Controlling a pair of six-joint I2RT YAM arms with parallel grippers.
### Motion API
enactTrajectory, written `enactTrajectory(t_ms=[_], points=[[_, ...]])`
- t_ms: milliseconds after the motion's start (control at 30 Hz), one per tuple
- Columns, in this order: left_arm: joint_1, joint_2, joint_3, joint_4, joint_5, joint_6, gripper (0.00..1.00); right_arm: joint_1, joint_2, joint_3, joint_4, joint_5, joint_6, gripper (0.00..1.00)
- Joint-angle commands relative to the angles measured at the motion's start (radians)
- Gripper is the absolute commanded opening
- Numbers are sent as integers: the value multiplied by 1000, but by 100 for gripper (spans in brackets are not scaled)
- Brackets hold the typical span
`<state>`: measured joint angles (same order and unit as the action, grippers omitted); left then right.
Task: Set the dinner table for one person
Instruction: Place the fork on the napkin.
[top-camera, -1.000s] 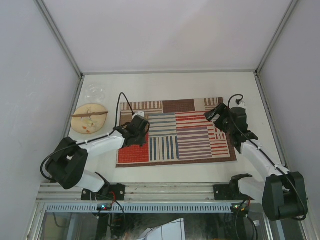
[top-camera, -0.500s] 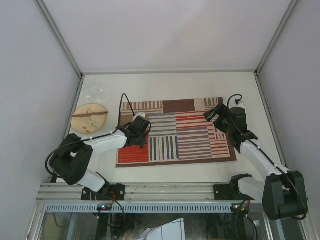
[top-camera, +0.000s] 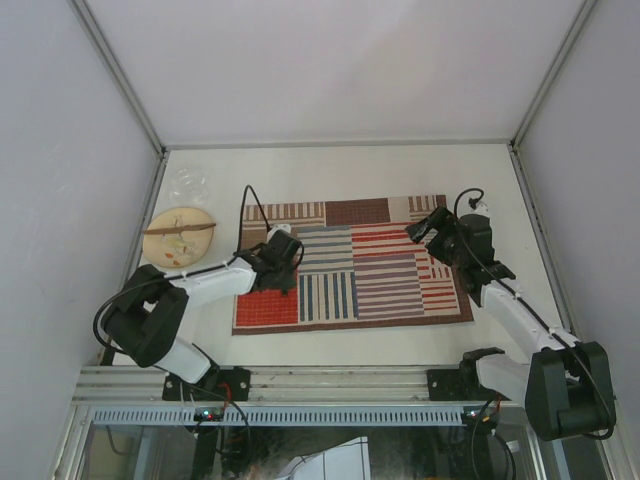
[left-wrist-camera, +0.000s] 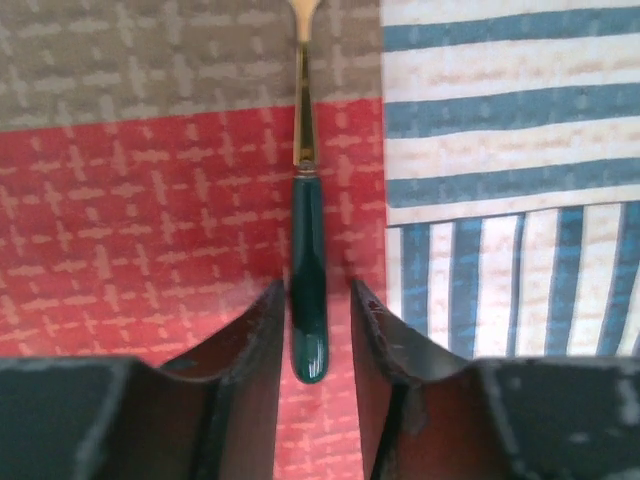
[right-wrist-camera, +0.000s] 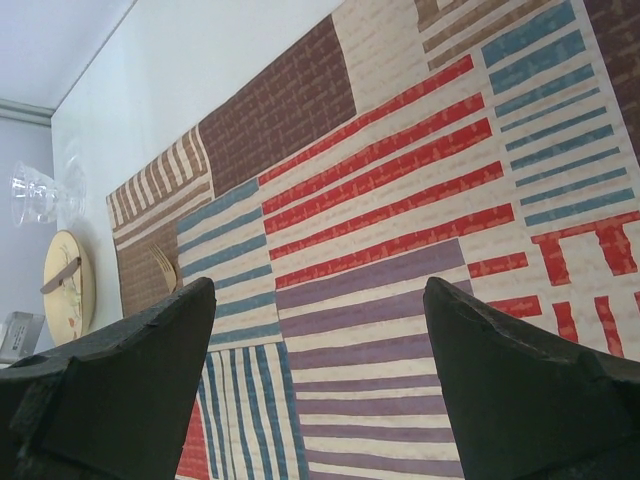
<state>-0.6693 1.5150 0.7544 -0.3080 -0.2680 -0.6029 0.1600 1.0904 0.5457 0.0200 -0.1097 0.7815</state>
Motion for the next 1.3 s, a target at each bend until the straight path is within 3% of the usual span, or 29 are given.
enactTrajectory(t_ms=[0,67,133,333,533,667,800,1033,1267], points=[[-6,26,17,21,12,-31,47,9,0,30,62,-2,1,85],[-6,11,12,21,3,-31,58,10,0,28,62,-2,1,85],[-6,-7,8,21,-2,-31,63,10,0,29,63,0,1,85],[-7,-57,3,-5,-4,-37,64,12,2,28,67,-1,3,85],[-9,-294,-1,-75,-170,-63,66,13,7,29,74,-2,4,85],[17,-443,32,-132,-332,-166,68,14,15,29,90,-16,12,85],[100,-526,44,-127,-396,-311,69,17,19,28,95,-34,19,85],[308,-461,84,-97,-392,-532,69,19,-16,14,93,-61,26,85],[525,-235,122,17,-172,-703,65,19,-43,-7,104,-94,43,85]])
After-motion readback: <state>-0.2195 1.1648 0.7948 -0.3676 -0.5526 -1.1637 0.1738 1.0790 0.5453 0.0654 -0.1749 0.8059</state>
